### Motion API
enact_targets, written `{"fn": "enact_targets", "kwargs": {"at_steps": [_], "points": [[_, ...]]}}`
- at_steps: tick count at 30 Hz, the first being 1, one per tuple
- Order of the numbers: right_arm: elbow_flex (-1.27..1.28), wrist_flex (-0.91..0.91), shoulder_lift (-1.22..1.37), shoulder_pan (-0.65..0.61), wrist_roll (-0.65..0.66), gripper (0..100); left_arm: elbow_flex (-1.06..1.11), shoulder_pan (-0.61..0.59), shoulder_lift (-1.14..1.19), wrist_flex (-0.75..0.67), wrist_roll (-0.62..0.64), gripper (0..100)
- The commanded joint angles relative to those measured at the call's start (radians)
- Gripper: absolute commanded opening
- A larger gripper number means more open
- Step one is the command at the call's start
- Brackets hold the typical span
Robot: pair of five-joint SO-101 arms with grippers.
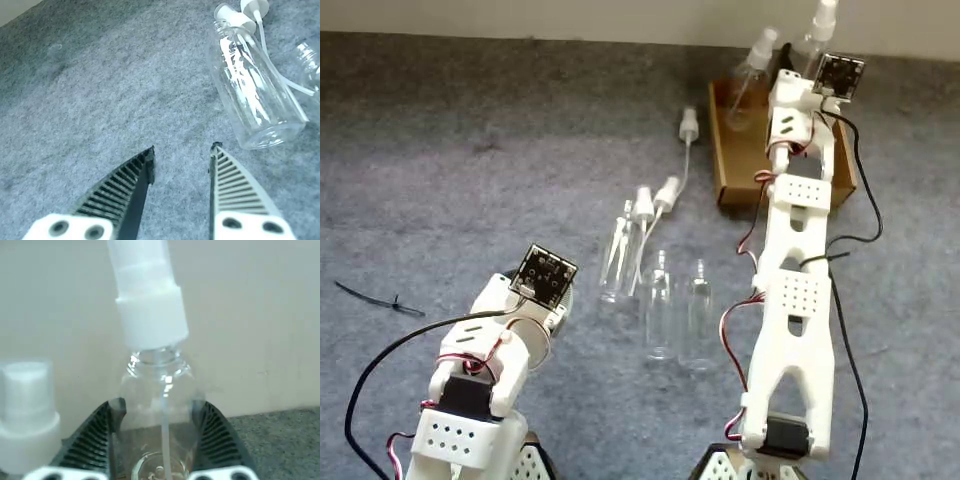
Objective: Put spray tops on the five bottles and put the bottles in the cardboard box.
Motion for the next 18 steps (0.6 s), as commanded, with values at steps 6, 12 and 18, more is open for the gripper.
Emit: {"fn": "enact_targets", "kwargs": {"at_steps": [6, 12, 18], "points": [[-0.025, -0.031, -0.022, 0.008, 0.015, 0.9, -0.005, -0.012, 0.001, -0.017, -0.005, 18], [-0.024, -0.027, -0.022, 0.008, 0.015, 1.2, -0.005, -0.012, 0.001, -0.017, -0.005, 18], [0.019, -0.025, -0.022, 0.008, 0.015, 12.2, -0.005, -0.012, 0.001, -0.017, -0.005, 18]]}}
